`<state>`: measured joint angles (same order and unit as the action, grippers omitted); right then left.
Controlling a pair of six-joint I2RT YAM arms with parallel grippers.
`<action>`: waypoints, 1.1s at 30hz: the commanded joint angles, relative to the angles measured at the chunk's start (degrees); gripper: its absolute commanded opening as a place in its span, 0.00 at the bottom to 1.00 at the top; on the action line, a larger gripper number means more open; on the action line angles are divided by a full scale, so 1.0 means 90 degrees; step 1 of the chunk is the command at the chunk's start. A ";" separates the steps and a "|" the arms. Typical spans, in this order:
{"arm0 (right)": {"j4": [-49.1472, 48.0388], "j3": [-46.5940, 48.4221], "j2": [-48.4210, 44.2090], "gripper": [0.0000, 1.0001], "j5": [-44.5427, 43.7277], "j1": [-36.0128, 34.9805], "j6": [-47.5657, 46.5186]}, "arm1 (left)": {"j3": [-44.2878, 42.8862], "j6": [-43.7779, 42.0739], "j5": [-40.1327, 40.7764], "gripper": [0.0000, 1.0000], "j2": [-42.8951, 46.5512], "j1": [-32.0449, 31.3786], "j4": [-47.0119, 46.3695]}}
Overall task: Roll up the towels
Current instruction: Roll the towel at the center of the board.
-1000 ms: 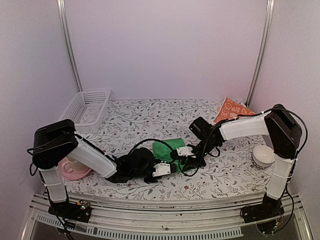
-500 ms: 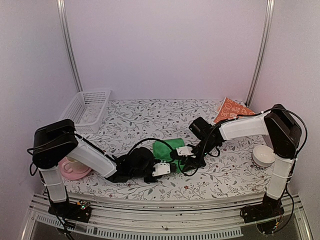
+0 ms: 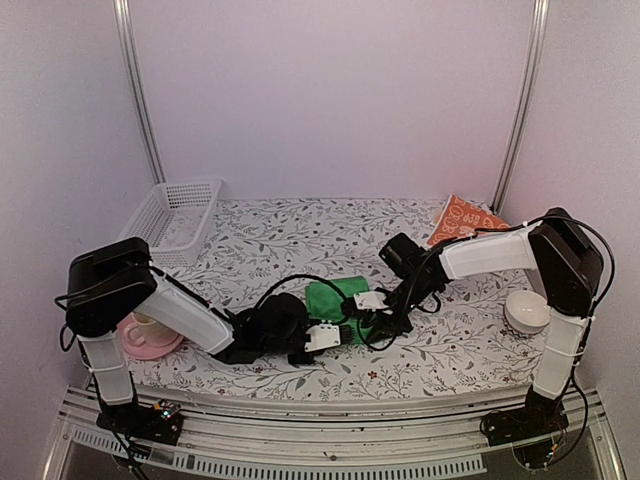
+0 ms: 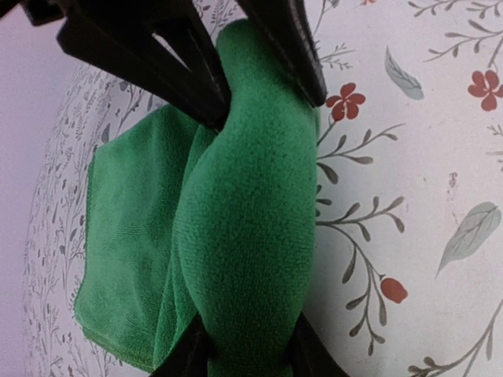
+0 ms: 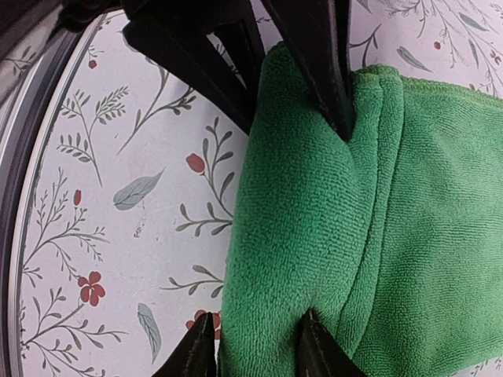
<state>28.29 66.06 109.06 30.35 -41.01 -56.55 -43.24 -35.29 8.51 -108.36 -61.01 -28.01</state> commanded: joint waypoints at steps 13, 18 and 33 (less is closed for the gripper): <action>-0.0984 -0.0815 -0.1274 0.69 -0.0582 0.0301 0.0002 | -0.0563 0.0419 -0.0726 0.04 -0.0212 0.0200 0.1777; -0.2031 -0.1773 -0.2037 0.75 -0.0701 0.0303 -0.0486 | -0.1025 0.0946 -0.1484 0.03 -0.0160 0.0437 0.2640; -0.2555 -0.2259 -0.2168 0.71 -0.0441 -0.0180 -0.0790 | -0.1955 0.1748 -0.3552 0.04 -0.0739 0.1159 0.3963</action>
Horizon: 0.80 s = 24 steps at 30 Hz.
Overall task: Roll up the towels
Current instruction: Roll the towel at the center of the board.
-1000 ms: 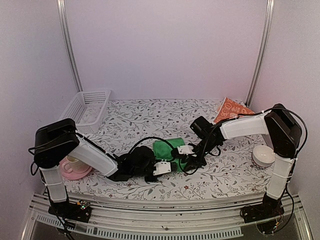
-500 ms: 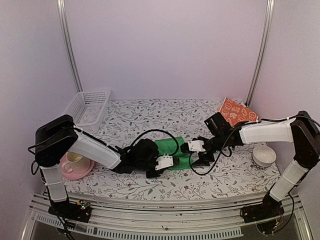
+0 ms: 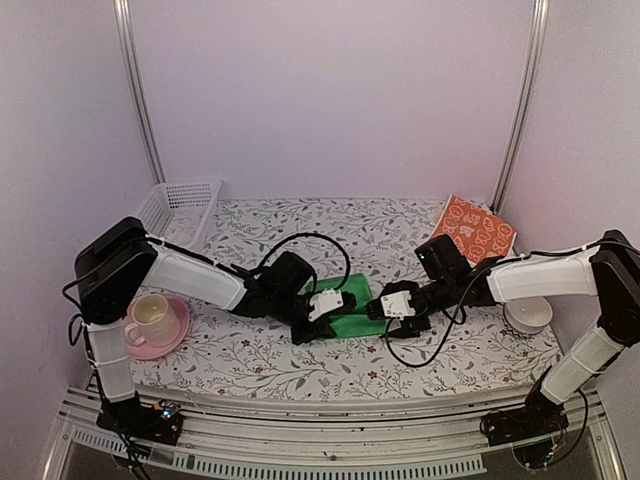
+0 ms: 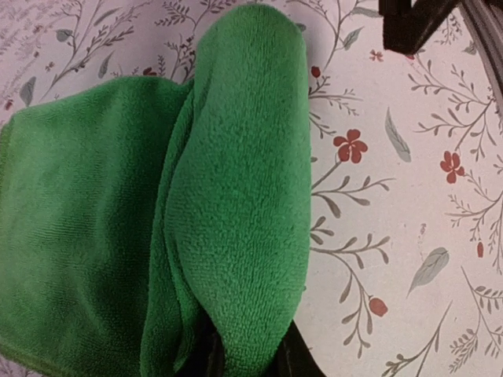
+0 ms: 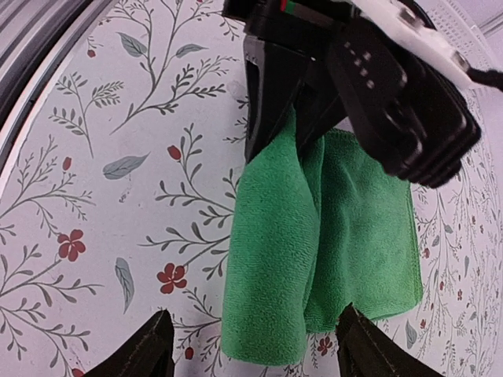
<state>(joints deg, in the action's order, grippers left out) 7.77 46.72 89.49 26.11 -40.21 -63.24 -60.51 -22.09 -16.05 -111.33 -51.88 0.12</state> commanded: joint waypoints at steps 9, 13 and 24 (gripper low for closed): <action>-0.0249 -0.0006 0.0472 0.66 -0.0164 -0.0489 -0.0069 | -0.0210 0.0355 -0.1348 0.06 -0.0638 0.0390 0.1008; -0.0510 0.0024 0.0653 0.65 -0.0561 -0.0503 0.0104 | -0.0210 0.0345 -0.1432 0.06 -0.0648 0.0430 0.1005; -0.0674 -0.0133 0.0413 0.67 -0.0326 -0.0504 0.0081 | -0.0296 0.0383 -0.1509 0.07 -0.0721 0.0498 0.1095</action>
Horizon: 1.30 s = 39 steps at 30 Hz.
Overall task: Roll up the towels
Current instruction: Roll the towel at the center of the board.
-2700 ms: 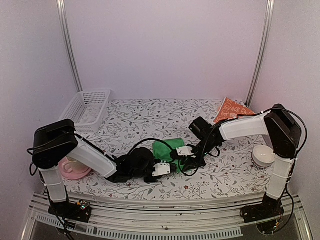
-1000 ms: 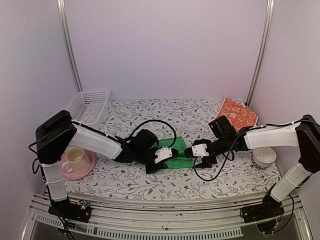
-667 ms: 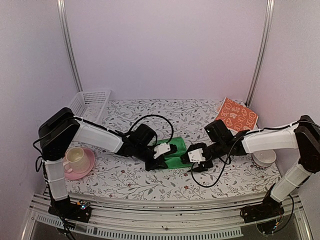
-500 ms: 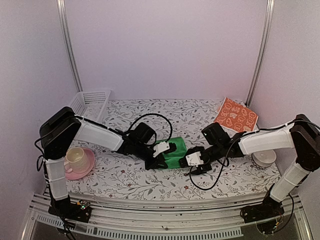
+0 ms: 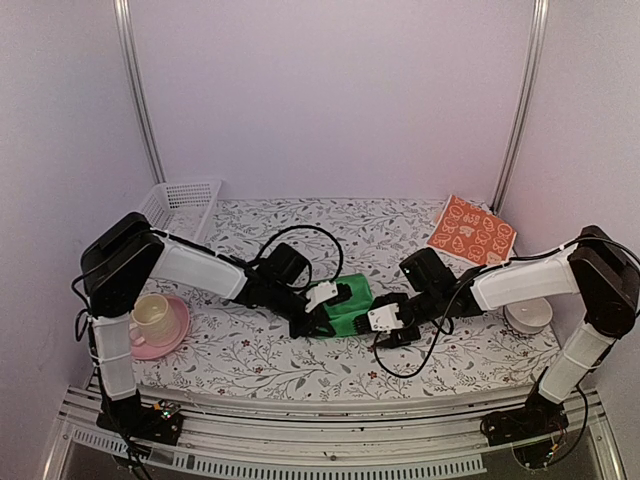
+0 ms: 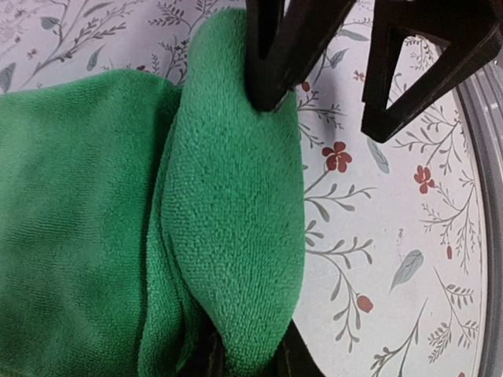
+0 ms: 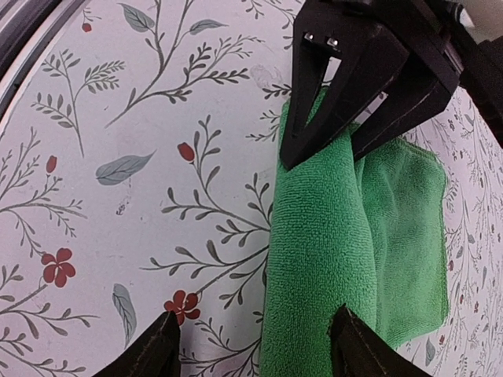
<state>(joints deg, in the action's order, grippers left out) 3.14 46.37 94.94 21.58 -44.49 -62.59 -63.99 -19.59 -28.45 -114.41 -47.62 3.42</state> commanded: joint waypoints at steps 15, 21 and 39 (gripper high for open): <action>-0.0514 -0.0068 0.0067 0.68 -0.0334 -0.0027 0.0193 | 0.0039 0.0141 -0.0262 0.07 -0.0453 0.0065 0.0776; -0.0517 -0.0026 0.0369 0.65 -0.0523 -0.0029 0.0180 | 0.0039 0.0141 -0.0305 0.08 -0.0462 0.0098 0.0787; -0.0373 0.0426 0.0958 0.30 -0.0920 -0.0027 0.0683 | 0.0382 0.0073 -0.0235 0.29 -0.0007 0.0122 0.0533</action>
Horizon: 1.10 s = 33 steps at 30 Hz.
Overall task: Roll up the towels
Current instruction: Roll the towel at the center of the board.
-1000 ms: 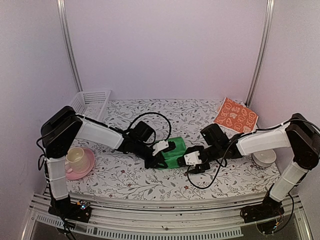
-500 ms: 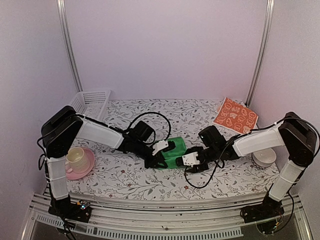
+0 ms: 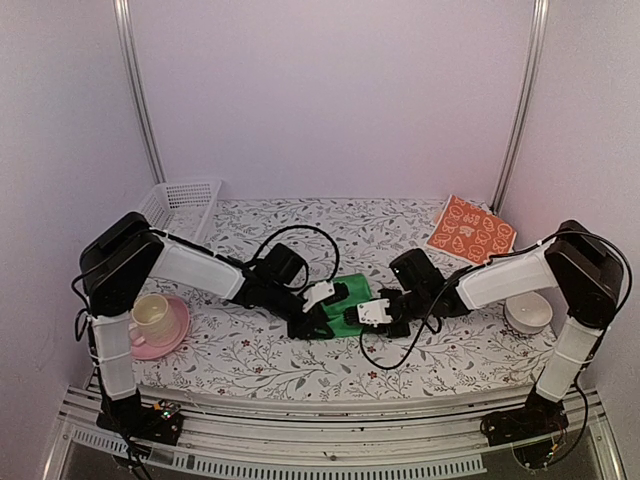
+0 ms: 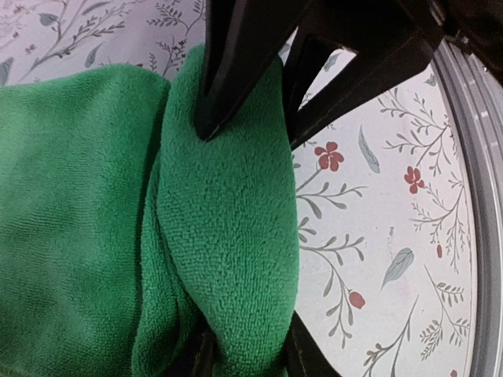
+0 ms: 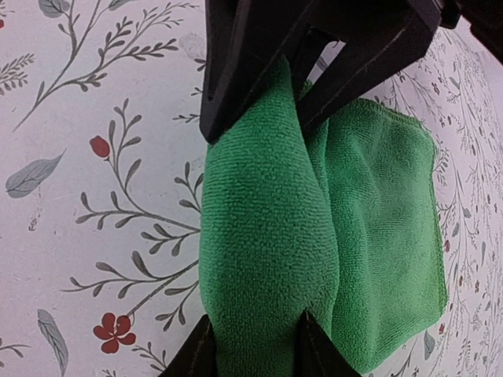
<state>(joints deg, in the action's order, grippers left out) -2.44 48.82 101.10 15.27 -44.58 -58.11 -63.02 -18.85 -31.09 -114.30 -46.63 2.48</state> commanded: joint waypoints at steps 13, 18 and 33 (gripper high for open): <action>0.1718 0.0949 0.0491 0.20 0.0653 0.0087 0.0311 | 0.1933 -0.0021 0.1499 0.80 0.2278 -0.0115 -0.1436; 0.2785 0.1488 0.0679 0.20 0.1245 0.0284 0.0339 | 0.2638 -0.0546 0.2080 0.85 0.2839 -0.0570 -0.2309; 0.5216 0.2809 0.1651 0.20 0.2670 0.0421 -0.0097 | 0.2862 -0.1443 0.3208 0.74 0.2347 -0.1632 -0.3176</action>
<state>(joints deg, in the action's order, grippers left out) 33.08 72.90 113.08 33.63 -40.45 -57.39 -36.16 -29.47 -5.19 -90.89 -59.22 -23.79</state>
